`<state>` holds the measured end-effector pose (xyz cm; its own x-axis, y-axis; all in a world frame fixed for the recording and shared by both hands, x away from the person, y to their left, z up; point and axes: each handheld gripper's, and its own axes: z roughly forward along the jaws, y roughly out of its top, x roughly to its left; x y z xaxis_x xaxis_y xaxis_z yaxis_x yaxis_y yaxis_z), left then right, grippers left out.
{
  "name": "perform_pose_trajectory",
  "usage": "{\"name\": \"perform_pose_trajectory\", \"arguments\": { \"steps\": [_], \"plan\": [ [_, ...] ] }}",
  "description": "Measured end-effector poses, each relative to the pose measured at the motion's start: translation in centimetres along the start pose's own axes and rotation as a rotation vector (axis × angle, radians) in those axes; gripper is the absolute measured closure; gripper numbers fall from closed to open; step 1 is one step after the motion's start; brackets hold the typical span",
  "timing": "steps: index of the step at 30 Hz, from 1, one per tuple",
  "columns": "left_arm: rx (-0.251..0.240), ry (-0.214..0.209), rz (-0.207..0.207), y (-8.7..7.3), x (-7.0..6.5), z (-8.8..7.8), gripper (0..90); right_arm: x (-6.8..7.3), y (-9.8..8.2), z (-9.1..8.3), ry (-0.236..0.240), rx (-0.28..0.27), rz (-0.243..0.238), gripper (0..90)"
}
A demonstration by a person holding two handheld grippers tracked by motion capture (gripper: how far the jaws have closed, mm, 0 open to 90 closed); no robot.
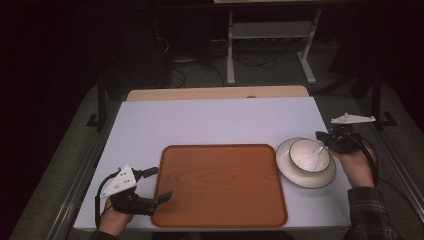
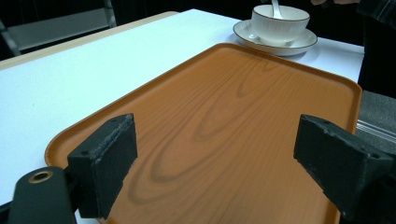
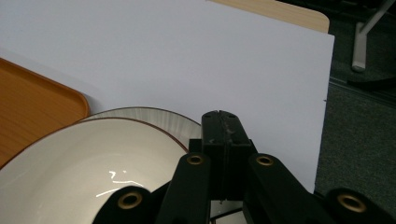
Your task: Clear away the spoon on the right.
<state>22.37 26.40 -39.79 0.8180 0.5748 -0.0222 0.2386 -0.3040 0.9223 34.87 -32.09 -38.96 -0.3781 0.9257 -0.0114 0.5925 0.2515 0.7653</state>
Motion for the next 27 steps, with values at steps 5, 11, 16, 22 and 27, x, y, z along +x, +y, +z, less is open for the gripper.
{"name": "perform_pose_trajectory", "arguments": {
  "steps": [5, 11, 16, 22, 27],
  "plan": [
    [0.0, 0.0, 0.001, 0.0, 0.0, 0.0, 12.8, -0.2, -0.5, -0.6, -0.009, 0.003, 0.006, 89.6],
    [-0.001, 0.001, 0.002, 0.0, 0.0, 0.0, 12.8, -0.2, -1.2, -1.3, -0.017, 0.006, 0.004, 89.6],
    [-0.001, 0.001, 0.002, 0.0, 0.0, -0.1, 12.8, -0.2, -1.7, -1.8, -0.02, 0.008, 0.008, 89.6],
    [0.001, 0.0, 0.004, 0.0, 0.0, -0.1, 12.8, 0.0, -2.3, -2.8, -0.022, 0.003, 0.01, 89.6],
    [-0.001, 0.0, 0.004, 0.0, 0.0, -0.1, 12.8, -0.2, -2.9, -3.3, -0.026, -0.002, 0.02, 89.6]
  ]
}}
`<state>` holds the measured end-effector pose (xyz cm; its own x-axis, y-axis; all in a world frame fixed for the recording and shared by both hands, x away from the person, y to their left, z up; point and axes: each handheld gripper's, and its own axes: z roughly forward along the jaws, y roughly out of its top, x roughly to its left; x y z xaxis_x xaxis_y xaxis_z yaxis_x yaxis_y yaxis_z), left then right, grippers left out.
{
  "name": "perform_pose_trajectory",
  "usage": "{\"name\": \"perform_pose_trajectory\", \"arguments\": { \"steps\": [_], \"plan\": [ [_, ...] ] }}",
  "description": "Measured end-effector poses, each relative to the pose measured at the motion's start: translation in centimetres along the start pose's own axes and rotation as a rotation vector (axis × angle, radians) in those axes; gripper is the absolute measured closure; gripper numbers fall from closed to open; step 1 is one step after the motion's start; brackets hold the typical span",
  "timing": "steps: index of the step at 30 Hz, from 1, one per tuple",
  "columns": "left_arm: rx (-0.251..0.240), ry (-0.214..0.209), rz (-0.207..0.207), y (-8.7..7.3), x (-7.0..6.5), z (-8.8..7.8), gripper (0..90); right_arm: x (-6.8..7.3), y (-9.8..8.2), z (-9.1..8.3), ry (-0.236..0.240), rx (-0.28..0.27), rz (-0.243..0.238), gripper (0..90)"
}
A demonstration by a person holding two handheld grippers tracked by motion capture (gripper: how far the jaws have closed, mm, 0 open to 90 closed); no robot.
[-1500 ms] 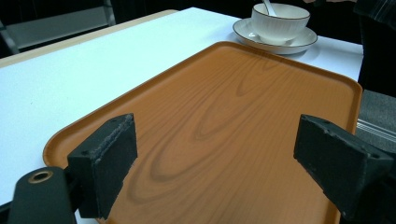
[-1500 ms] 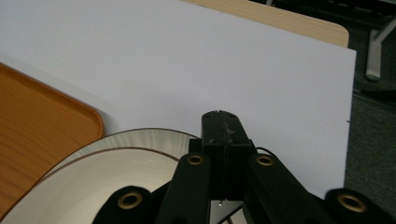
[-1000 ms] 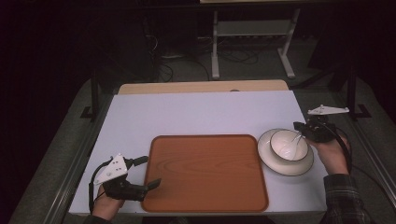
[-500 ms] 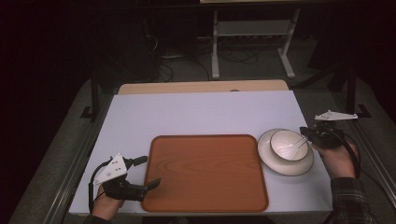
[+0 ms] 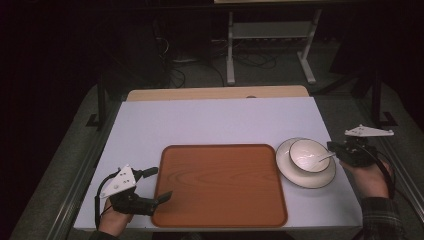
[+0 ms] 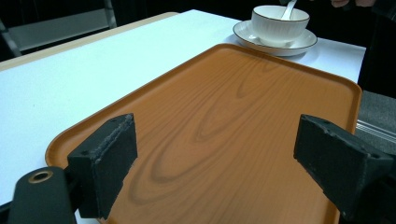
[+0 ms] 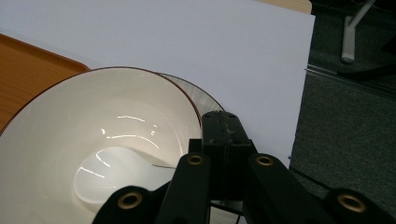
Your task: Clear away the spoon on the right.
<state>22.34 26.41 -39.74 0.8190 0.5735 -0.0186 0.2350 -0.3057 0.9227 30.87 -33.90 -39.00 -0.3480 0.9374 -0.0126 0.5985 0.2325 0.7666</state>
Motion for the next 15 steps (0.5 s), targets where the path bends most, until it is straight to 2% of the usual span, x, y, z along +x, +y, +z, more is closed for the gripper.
{"name": "perform_pose_trajectory", "arguments": {
  "steps": [7, 14, 15],
  "plan": [
    [0.001, 0.0, 0.001, 0.0, 0.0, 0.0, 12.8, 0.0, 0.0, -0.3, 0.002, -0.025, 0.015, 88.3],
    [-0.001, 0.0, -0.001, 0.0, 0.0, 0.0, 12.8, 0.3, 0.4, -1.1, 0.03, -0.095, 0.052, 58.4],
    [-0.001, -0.001, -0.001, 0.0, 0.0, 0.0, 12.8, 0.5, 0.4, -1.2, 0.028, -0.104, 0.053, 51.1]
  ]
}}
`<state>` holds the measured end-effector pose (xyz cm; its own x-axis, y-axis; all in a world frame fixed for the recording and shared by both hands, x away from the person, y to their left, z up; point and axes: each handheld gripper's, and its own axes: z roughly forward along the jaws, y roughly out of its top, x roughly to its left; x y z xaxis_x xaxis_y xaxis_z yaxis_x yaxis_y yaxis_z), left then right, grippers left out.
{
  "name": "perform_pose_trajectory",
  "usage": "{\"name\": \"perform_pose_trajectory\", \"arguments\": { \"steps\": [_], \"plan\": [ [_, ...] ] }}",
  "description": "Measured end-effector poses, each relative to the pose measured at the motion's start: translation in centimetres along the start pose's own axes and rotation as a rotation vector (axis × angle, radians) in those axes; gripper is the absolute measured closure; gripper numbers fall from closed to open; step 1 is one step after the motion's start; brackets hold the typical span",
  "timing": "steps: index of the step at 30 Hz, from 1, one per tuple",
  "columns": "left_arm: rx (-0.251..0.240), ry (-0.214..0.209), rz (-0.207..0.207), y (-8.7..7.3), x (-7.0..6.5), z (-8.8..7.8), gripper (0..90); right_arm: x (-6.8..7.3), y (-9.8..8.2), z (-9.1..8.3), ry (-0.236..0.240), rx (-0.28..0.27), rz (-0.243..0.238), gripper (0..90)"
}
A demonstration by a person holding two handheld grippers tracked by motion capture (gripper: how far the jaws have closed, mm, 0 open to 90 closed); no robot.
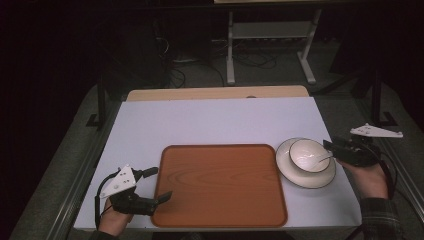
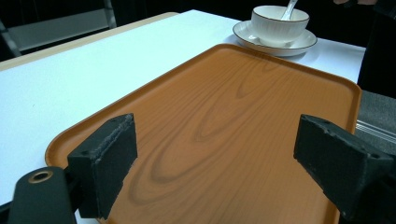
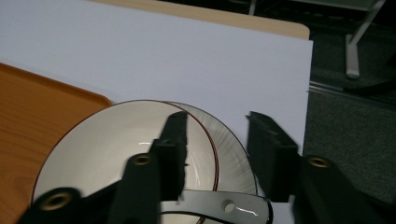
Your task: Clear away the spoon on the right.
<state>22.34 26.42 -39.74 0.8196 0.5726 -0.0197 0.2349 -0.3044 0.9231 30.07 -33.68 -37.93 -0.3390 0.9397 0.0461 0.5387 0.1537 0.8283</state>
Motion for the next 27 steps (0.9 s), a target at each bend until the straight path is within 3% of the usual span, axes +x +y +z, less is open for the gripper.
{"name": "perform_pose_trajectory", "arguments": {
  "steps": [2, 9, 19, 27],
  "plan": [
    [0.0, 0.0, 0.0, 0.0, 0.0, 0.0, 12.8, 0.2, 0.0, -0.2, -0.023, -0.005, 0.005, 42.8],
    [-0.002, -0.002, -0.001, 0.0, 0.0, 0.1, 12.8, -0.1, -1.1, -0.3, -0.04, -0.015, 0.056, 31.9],
    [0.0, -0.002, -0.001, 0.0, 0.0, 0.1, 12.8, -0.4, -2.3, 0.4, -0.035, 0.001, 0.082, 26.1],
    [0.0, -0.001, -0.001, 0.0, 0.1, 0.1, 12.8, -0.4, -3.2, 0.8, -0.008, 0.008, 0.116, 26.8]
  ]
}}
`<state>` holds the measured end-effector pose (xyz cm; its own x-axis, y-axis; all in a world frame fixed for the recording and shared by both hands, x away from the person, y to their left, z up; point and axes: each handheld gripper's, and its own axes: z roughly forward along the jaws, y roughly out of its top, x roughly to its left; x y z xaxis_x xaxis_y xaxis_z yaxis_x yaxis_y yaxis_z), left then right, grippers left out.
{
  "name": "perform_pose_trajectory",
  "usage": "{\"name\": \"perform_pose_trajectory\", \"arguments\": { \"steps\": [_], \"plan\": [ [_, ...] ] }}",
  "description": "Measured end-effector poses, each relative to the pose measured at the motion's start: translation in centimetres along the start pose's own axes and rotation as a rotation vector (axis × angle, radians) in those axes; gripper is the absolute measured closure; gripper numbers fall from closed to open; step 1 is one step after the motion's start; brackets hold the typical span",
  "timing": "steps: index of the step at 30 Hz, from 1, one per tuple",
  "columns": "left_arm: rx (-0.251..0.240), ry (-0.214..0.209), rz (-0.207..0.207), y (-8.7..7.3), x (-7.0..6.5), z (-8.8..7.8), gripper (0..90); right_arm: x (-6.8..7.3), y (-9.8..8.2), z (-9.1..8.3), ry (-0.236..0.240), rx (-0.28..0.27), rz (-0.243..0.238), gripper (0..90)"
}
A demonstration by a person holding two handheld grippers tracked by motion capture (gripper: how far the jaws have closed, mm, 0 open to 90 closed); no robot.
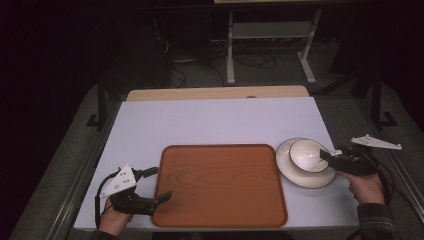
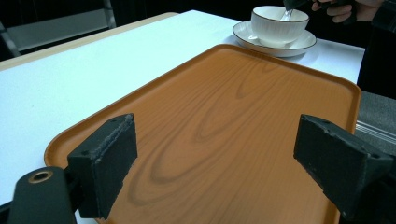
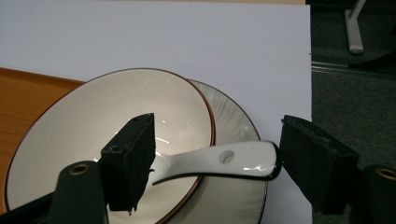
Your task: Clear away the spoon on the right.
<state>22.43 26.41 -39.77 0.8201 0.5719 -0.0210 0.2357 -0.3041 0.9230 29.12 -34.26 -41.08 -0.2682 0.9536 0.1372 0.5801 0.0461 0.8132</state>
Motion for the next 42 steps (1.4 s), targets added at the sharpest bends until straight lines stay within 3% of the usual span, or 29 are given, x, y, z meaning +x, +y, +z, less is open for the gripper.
{"name": "perform_pose_trajectory", "arguments": {
  "steps": [9, 16, 29, 42],
  "plan": [
    [0.0, -0.001, 0.002, 0.0, -0.1, 0.0, 12.8, 0.1, -0.7, 0.6, 0.028, 0.023, 0.025, 33.6],
    [-0.001, -0.001, 0.001, 0.0, 0.0, 0.0, 12.8, 0.2, -0.5, 0.7, 0.019, 0.023, 0.023, 42.5],
    [-0.001, -0.001, 0.002, 0.0, -0.1, 0.0, 12.8, 1.5, 0.5, -0.2, 0.014, -0.05, -0.021, 57.6],
    [-0.001, 0.001, 0.001, 0.0, -0.1, 0.0, 12.8, 2.4, 1.5, -0.7, 0.037, -0.088, -0.047, 66.7]
  ]
}}
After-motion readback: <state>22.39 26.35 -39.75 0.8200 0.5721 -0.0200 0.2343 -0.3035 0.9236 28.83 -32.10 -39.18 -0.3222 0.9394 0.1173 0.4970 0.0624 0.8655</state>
